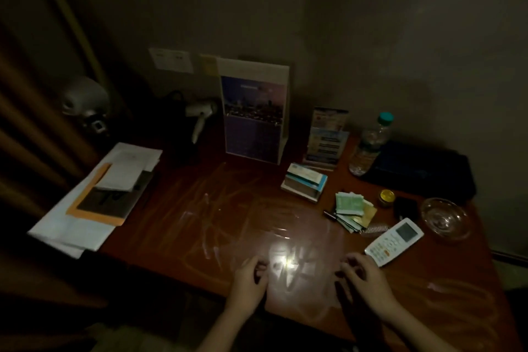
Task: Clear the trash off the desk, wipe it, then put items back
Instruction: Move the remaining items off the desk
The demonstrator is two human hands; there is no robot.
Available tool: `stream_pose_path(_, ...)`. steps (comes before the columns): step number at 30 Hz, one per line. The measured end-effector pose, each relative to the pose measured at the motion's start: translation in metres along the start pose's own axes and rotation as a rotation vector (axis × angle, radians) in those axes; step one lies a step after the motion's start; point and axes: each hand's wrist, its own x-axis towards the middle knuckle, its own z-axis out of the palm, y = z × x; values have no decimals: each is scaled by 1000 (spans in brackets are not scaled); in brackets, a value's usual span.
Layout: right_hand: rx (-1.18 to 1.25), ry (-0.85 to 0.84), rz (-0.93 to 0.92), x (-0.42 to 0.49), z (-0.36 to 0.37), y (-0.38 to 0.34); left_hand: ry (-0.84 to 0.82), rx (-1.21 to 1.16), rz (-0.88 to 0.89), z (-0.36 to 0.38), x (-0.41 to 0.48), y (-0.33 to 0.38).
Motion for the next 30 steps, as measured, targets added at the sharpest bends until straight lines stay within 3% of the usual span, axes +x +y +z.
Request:
stream_pose_path(7, -353, 86, -8, 84, -5, -11, -79, -3, 14, 12, 45, 20)
stream_pose_path(11, -612, 31, -7, 121, 1, -22, -38, -22, 11, 9, 62, 20)
stream_pose_path(15, -684, 11, 52, 129, 10, -16, -40, 39, 121, 11, 79, 28)
stream_pose_path(17, -709, 33, 51, 134, 14, -13, -78, 99, 226, 13, 96, 40)
stream_pose_path(22, -642, 4, 125, 116, 35, -18, -277, 515, 425, 1, 160, 57)
stream_pose_path(26, -561, -13, 196, 106, 37, -23, -339, 619, 576, -5, 220, 98)
stream_pose_path(30, -448, 24, 235, 108, 37, -33, -513, 836, 604, 7, 275, 130)
